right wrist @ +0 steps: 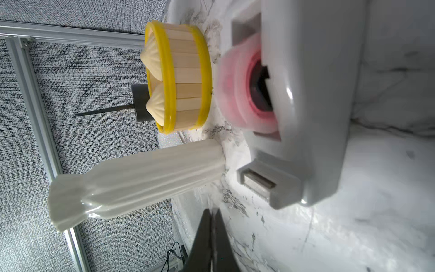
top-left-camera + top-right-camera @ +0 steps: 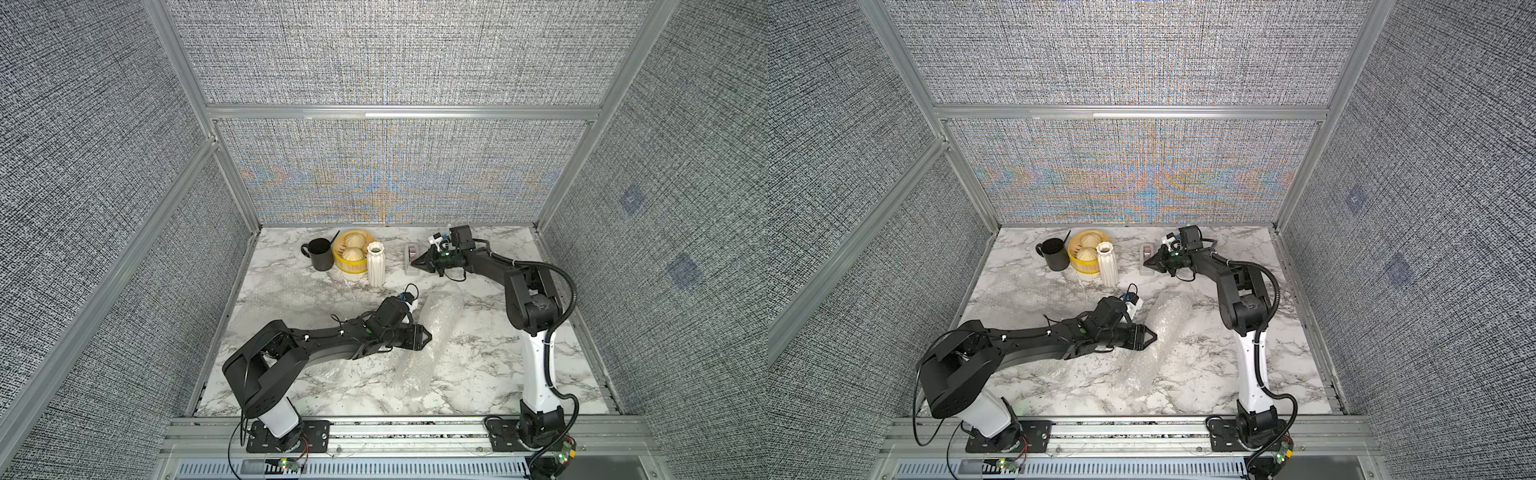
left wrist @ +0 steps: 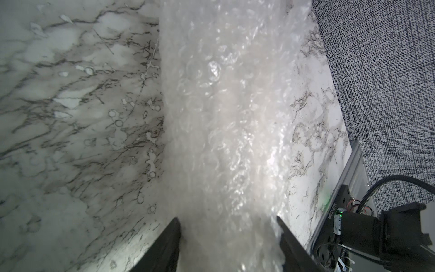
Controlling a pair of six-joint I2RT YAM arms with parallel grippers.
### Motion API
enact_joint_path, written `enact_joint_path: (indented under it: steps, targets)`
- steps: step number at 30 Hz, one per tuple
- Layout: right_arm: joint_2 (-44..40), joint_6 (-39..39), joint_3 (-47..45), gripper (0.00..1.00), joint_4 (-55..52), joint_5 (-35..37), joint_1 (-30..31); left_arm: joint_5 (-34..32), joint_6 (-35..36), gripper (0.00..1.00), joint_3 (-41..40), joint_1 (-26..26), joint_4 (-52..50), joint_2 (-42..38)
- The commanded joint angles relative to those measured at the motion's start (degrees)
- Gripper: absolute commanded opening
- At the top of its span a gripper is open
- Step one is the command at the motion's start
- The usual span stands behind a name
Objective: Wrap vases in bubble wrap
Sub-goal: Tear off the tape using the Tape Cutter.
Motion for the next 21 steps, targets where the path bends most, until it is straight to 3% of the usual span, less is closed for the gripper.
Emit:
enact_joint_path:
  steps: [1,21]
  targets:
    - [-0.49,-0.3,-1.4,0.0,1.47,-1.17,0.26,-2.71,0.96,0.59,-0.85,0.04,-14.12,1.13]
    - [3.84,-5.8,-0.34,0.0,-4.02,4.67,0.76,-2.97,0.81,0.59,-0.98,0.03,-14.33,1.37]
